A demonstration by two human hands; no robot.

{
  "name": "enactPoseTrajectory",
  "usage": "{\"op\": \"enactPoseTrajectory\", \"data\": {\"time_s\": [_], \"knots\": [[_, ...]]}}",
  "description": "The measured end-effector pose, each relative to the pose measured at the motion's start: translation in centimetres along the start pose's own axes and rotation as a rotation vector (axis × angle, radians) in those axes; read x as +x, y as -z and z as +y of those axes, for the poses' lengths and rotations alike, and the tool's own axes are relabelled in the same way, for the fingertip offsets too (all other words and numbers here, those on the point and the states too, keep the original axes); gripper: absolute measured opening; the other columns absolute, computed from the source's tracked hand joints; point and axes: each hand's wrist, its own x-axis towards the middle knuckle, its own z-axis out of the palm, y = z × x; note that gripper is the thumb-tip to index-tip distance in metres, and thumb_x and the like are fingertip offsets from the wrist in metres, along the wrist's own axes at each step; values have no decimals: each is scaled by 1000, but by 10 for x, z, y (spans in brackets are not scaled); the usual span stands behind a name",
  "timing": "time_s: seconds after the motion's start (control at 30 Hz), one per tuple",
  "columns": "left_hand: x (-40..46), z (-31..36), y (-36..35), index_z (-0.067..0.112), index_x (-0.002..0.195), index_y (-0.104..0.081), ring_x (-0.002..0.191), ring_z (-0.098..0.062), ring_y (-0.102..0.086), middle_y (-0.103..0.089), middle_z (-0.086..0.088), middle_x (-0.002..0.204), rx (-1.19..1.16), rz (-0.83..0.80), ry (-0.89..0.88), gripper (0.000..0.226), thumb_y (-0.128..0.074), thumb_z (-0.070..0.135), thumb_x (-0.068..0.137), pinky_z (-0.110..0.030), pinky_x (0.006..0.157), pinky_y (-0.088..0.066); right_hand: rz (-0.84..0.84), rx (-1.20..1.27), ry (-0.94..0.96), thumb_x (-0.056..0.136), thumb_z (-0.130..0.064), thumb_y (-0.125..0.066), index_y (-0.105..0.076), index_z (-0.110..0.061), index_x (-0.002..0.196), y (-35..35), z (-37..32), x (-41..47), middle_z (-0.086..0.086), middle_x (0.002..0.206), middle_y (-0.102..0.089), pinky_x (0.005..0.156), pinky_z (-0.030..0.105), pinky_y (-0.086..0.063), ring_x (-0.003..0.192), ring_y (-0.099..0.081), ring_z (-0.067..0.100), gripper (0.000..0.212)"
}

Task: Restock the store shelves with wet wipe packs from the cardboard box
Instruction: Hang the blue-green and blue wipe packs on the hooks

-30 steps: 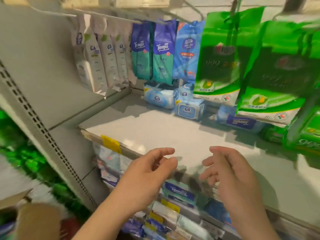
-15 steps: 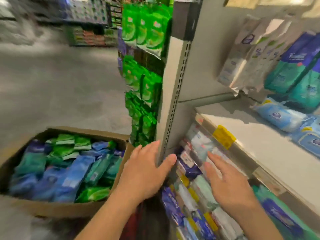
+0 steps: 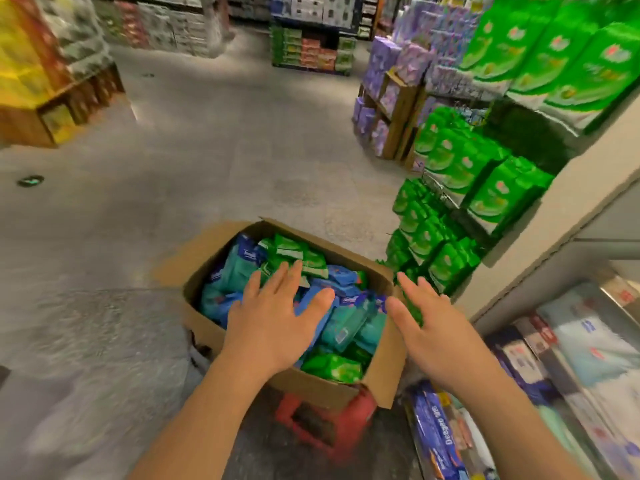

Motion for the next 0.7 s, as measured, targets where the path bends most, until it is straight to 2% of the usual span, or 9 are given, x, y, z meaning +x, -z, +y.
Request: {"op": "enactPoseTrajectory", "data": {"time_s": [0.13,0.27,0.43,0.53,0.63,0.7], "knots": [[19,-33,10,46,160,-5,157,-25,-6,-10,18,169,-15,40,62,127,17,104,49,-54,125,-15,-32,-7,69,71,-94,-9,-20,-48,159,-22,-29,33,-1,170,-19,127,48,-18,158,-11,25,100],[43,-60,12,45,160,-15,156,-23,-19,-27,12,166,-41,106,102,118,10,103,61,-52,123,-22,-83,55,106,68,-99,-12,-20,-51,157,-37,-41,68,-7,170,-19,126,51,-20,159,-8,24,101],[65,-70,32,34,157,-35,147,-20,-38,-42,6,159,-146,188,119,112,-4,99,72,-48,120,-32,-178,95,132,81,-83,-24,-17,-49,159,-44,-54,113,-5,171,-14,126,51,-19,159,-5,23,85],[74,-70,40,29,145,-46,133,-25,-51,-55,-1,148,-159,193,138,99,-6,93,81,-49,114,-39,-179,141,152,92,-75,-32,-17,-50,159,-48,-52,133,-4,171,-14,126,49,-19,159,-7,22,73],[79,-71,38,42,148,-42,136,-18,-48,-55,9,146,-190,176,161,87,-8,89,84,-40,111,-38,-189,190,164,96,-71,-35,-19,-49,159,-52,-48,148,-1,170,-17,127,45,-18,158,-8,22,69],[84,-69,35,43,151,-40,136,-14,-47,-53,11,148,-165,151,187,84,-8,86,86,-36,108,-37,-197,197,175,99,-65,-39,-22,-44,160,-52,-47,156,-2,169,-21,127,40,-16,158,-8,16,66]]}}
